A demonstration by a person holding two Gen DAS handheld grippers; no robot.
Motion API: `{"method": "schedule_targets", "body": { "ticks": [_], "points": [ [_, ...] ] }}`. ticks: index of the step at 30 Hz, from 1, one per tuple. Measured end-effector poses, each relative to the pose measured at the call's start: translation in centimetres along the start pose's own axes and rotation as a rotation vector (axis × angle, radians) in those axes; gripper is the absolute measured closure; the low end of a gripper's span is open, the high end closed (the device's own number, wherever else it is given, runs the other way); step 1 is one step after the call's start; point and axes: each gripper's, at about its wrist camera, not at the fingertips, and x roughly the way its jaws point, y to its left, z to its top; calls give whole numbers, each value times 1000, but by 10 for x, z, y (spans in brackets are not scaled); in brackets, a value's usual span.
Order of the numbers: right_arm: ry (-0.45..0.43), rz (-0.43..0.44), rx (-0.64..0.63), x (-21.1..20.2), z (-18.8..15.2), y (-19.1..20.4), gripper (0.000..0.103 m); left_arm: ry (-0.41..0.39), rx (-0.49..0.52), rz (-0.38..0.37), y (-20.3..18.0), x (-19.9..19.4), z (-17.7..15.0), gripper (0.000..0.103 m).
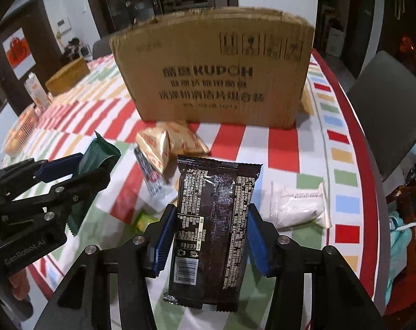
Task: Organize snacks
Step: 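Carry both packs over the cardboard box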
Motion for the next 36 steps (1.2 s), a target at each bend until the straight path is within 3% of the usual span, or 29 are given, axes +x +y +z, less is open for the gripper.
{"method": "schedule_targets", "body": {
  "ticks": [21,36],
  "points": [
    [-267,27,-3,-80,75,-12,52,-240,-13,-10,-17,-69,79,59],
    [-368,11,-30,-98,147,-15,52,-294,-25,4,-5,-67,148,59]
  ]
}}
